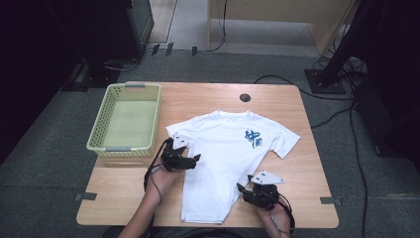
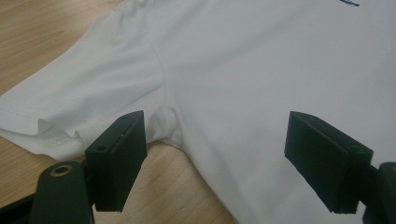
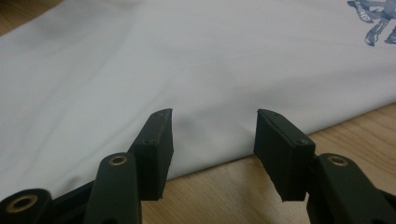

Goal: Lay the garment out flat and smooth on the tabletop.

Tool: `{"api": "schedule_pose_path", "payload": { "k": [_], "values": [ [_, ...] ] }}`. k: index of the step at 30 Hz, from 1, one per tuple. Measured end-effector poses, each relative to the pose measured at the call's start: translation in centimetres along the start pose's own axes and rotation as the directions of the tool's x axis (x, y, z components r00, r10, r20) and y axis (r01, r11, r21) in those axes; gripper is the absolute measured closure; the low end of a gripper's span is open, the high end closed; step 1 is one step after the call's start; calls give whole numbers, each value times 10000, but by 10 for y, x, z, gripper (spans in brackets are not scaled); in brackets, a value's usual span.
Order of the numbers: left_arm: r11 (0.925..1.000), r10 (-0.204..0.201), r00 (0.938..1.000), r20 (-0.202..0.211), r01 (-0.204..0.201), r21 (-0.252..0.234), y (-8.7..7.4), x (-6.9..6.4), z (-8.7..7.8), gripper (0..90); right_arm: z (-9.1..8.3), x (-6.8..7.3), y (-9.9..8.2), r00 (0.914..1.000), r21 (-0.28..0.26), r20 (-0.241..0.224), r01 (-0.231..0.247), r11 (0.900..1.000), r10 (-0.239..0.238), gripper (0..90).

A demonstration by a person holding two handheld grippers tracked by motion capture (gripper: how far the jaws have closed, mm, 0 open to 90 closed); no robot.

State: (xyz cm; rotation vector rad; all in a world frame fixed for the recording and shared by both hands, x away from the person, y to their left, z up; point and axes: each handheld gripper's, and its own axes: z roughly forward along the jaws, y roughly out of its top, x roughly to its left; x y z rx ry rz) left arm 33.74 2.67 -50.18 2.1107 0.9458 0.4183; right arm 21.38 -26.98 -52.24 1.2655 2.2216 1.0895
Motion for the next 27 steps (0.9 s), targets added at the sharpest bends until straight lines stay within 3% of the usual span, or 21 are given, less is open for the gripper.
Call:
{"api": "schedule_pose_path", "payload": {
  "k": [5, 10, 11, 14, 20, 27],
  "values": [
    [10000, -2, 10000, -21, 2, 68, -1, 1, 1, 217, 3, 4, -2, 9994, 33, 229, 258, 9997, -258, 570],
    [10000, 40, 9999, 102, -39, -51, 2, -1, -1, 217, 4, 9, -1, 9995, -41, 202, 225, 9997, -224, 854],
    [10000, 32, 9999, 102, -32, -61, 2, -1, -1, 217, 5, 10, 0, 9996, -5, 168, 205, 9998, -205, 877],
    [10000, 59, 9999, 105, -59, -16, 2, -2, 0, 217, 6, 8, 5, 9998, 174, -64, 178, 9997, -176, 884],
    [9999, 143, 9998, 111, -143, -30, 4, -4, -1, 217, -7, 5, 27, 9980, -597, -431, 432, 9973, -458, 882],
    [9993, 361, 9991, 202, -362, 13, 8, -9, -3, 217, -5, 1, 58, 9911, -498, -962, 872, 9949, -917, 880]
  ]
}}
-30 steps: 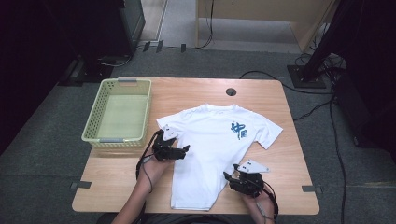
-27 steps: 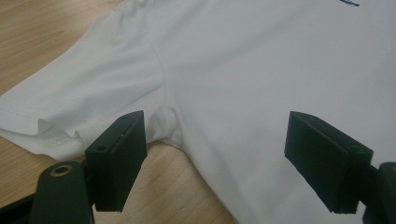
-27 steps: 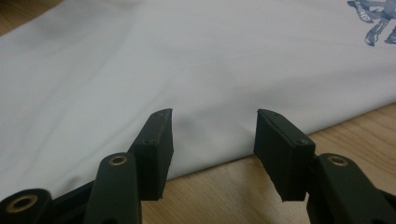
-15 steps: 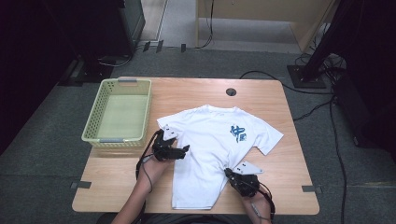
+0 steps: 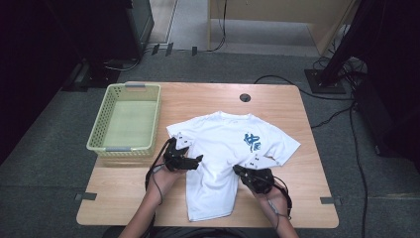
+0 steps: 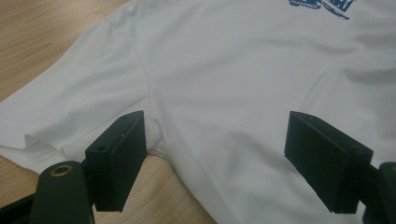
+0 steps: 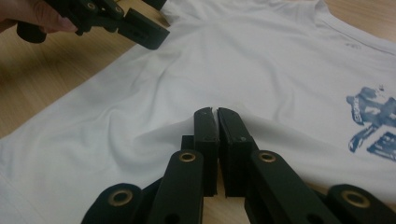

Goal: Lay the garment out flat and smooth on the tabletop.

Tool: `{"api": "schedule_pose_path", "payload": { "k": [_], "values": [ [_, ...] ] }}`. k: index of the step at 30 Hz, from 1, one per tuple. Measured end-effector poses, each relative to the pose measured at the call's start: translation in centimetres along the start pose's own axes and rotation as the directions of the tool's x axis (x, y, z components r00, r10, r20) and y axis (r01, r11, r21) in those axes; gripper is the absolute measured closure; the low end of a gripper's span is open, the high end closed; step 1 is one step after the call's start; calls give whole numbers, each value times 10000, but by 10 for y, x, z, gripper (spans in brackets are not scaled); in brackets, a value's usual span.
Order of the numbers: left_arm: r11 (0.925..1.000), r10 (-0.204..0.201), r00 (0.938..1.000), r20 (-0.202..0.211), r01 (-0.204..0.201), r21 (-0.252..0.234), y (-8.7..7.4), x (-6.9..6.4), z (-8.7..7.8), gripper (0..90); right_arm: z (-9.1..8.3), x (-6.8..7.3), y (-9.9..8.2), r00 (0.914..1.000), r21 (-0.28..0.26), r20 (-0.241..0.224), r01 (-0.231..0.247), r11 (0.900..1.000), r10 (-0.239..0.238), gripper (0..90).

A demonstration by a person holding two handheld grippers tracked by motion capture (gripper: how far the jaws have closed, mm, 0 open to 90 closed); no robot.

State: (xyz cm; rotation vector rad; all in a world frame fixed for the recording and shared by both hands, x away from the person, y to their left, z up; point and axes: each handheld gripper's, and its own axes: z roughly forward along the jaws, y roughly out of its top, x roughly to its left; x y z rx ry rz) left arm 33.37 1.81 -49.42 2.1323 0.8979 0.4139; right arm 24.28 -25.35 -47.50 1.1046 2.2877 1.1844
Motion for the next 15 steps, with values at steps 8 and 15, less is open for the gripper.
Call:
{"api": "schedule_pose_path", "payload": {
  "k": [8, 15],
  "values": [
    [9998, -105, 9993, 353, 111, -170, 4, -6, -2, 236, 30, -18, 25, 9982, 423, -591, -91, 9991, 116, 879],
    [9990, 332, 9951, 931, -302, -333, 10, -27, -4, 314, 50, -35, 27, 9965, 643, -694, -428, 9970, 473, 879]
  ]
}}
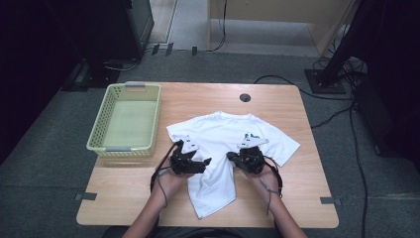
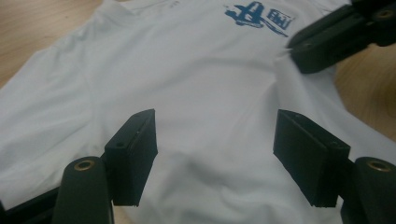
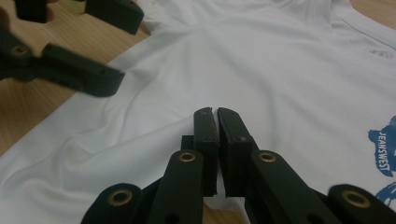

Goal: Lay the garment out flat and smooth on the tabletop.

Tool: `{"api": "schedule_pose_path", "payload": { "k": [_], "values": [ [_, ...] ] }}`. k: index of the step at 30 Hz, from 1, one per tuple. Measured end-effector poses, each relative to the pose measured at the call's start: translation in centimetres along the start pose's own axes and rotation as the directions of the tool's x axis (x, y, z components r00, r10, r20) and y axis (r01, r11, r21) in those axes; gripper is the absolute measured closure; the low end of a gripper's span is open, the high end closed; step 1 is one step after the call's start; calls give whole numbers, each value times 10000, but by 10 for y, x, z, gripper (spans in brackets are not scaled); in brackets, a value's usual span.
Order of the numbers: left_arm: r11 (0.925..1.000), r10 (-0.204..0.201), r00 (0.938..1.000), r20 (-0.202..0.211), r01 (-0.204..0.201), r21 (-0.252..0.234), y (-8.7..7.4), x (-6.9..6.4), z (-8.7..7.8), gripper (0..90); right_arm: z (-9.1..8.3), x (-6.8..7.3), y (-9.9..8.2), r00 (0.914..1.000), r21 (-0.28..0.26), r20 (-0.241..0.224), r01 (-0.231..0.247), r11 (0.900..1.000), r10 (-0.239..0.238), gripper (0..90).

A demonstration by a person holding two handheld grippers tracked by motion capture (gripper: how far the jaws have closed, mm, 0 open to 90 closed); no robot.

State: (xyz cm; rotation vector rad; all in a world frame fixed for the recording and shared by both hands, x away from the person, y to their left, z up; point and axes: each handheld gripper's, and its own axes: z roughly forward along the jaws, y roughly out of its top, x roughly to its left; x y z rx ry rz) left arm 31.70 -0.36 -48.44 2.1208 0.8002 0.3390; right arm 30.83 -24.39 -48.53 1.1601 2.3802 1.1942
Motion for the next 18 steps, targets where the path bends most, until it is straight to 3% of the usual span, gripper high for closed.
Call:
{"api": "schedule_pose_path", "payload": {
  "k": [1, 10, 12, 14, 18],
  "values": [
    [9993, 69, 9995, 295, -79, 354, 2, -8, 3, 324, 2, -2, -1, 10000, 56, 1, -60, 10000, 60, 879],
    [9950, 260, 9918, 1249, -378, 928, 1, -28, 12, 444, 7, -5, -2, 9998, 91, 139, -142, 9999, 141, 877],
    [9904, 755, 9874, 1389, -904, 1047, 1, -33, 13, 552, 7, -6, -2, 9998, 59, 155, -97, 9999, 96, 877],
    [9808, 1143, 9821, 1500, -1355, 1400, -1, -38, 15, 672, 7, -6, -2, 9998, 35, 159, -109, 9999, 108, 877],
    [9732, 1388, 9799, 1429, -1618, 1637, -3, -41, 19, 792, 6, -6, -1, 9997, 0, 177, -145, 9999, 145, 877]
  ]
}}
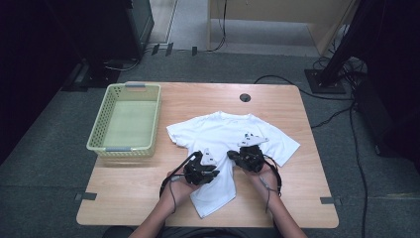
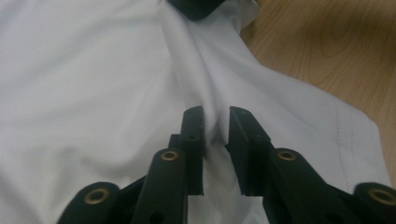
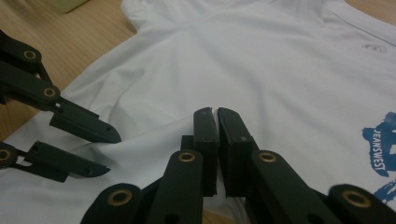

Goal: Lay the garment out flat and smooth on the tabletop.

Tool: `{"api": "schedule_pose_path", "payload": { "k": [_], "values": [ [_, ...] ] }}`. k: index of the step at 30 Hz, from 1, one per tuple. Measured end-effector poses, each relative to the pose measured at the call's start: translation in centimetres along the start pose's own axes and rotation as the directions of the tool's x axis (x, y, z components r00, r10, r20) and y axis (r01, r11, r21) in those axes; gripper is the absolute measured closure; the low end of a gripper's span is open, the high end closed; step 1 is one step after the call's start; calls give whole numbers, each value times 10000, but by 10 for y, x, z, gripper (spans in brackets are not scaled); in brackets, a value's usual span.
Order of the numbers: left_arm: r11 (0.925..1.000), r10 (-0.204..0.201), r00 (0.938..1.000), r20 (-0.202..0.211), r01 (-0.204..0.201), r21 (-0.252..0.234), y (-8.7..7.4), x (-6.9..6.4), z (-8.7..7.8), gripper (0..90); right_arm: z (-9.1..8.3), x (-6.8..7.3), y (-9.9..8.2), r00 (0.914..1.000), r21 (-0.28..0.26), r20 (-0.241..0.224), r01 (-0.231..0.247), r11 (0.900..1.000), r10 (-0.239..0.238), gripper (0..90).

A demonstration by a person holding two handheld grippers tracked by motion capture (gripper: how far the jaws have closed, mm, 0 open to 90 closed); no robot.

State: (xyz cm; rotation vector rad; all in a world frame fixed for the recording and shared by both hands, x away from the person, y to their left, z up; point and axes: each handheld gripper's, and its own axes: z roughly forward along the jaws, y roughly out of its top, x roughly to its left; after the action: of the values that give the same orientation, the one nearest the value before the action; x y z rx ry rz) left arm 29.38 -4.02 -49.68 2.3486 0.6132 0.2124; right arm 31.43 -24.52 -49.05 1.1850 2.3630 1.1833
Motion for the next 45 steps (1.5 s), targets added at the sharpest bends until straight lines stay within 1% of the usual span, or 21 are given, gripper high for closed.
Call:
{"api": "schedule_pose_path", "payload": {
  "k": [2, 3, 6, 8, 11, 14, 15, 16, 18, 20, 21, 22, 23, 25, 29, 32, 33, 36, 40, 43, 45],
  "values": [
    [10000, 50, 9999, -87, -51, -69, 0, -1, 0, 865, -1, 0, 0, 10000, -34, 2, 12, 10000, -12, 877],
    [9998, 59, 9999, -118, -61, -188, 0, -1, -2, 892, -1, 0, 0, 10000, -58, 7, 15, 10000, -15, 877],
    [9992, -118, 9998, -150, 112, -395, 1, 2, -7, 900, -3, -2, 0, 10000, -114, 21, -19, 9999, 19, 876],
    [9984, -226, 9997, -77, 221, -528, 2, 6, -13, 900, -5, -3, 1, 10000, -150, 29, -60, 9999, 61, 875],
    [9939, -546, 9984, 131, 556, -948, 3, 13, -22, 900, -7, -4, 2, 10000, -242, 3, -90, 9997, 90, 874],
    [9901, -727, 9971, 231, 749, -1189, 2, 22, -30, 900, -9, -3, 3, 10000, -312, -62, -73, 9995, 72, 872],
    [9885, -823, 9964, 204, 843, -1260, 1, 26, -31, 900, -9, -2, 3, 10000, -335, -69, -13, 9994, 10, 870],
    [9860, -971, 9949, 266, 998, -1337, 0, 30, -31, 900, -8, -2, 4, 10000, -365, -84, 16, 9993, -19, 866],
    [9828, -1198, 9921, 368, 1238, -1369, -2, 37, -29, 900, -7, -1, 4, 10000, -365, -42, 27, 9993, -28, 852],
    [9818, -1350, 9901, 381, 1389, -1296, -4, 44, -25, 899, -6, -1, 4, 10000, -369, 28, 63, 9993, -62, 826],
    [9768, -1600, 9856, 553, 1662, -1350, -6, 49, -23, 898, -6, -1, 3, 10000, -393, 36, 66, 9992, -65, 811],
    [9744, -1727, 9831, 607, 1796, -1356, -7, 52, -22, 898, -7, -2, 3, 10000, -456, 66, 71, 9989, -68, 796],
    [9728, -1827, 9815, 565, 1888, -1342, -8, 55, -20, 898, -8, -2, 3, 10000, -491, 60, -14, 9988, 17, 793],
    [9702, -2001, 9785, 495, 2050, -1293, -11, 60, -17, 896, -12, -2, 2, 10000, -581, 56, -29, 9983, 32, 788],
    [9662, -2208, 9743, 457, 2249, -1261, -15, 68, -14, 891, -15, 0, -4, 10000, -530, 18, -42, 9986, 43, 773],
    [9645, -2311, 9722, 379, 2340, -1223, -17, 72, -12, 885, -14, 0, -9, 10000, -401, 47, -40, 9992, 41, 756],
    [9628, -2395, 9701, 396, 2426, -1188, -19, 73, -11, 883, -13, -1, -10, 10000, -356, 53, -56, 9993, 58, 745],
    [9618, -2473, 9681, 401, 2503, -1107, -21, 76, -8, 880, -11, -3, -12, 9999, -320, 97, -62, 9995, 65, 716],
    [9602, -2616, 9646, 334, 2636, -927, -24, 79, -3, 867, -7, -2, -12, 9998, -330, 134, 115, 9994, -111, 681],
    [9596, -2651, 9635, 372, 2674, -873, -25, 79, -1, 861, -3, 1, -12, 9993, -278, 243, 293, 9992, -286, 673],
    [9607, -2615, 9646, 358, 2636, -872, -25, 78, -1, 857, 1, 2, -12, 9990, -252, 274, 349, 9991, -342, 670]
  ]
}}
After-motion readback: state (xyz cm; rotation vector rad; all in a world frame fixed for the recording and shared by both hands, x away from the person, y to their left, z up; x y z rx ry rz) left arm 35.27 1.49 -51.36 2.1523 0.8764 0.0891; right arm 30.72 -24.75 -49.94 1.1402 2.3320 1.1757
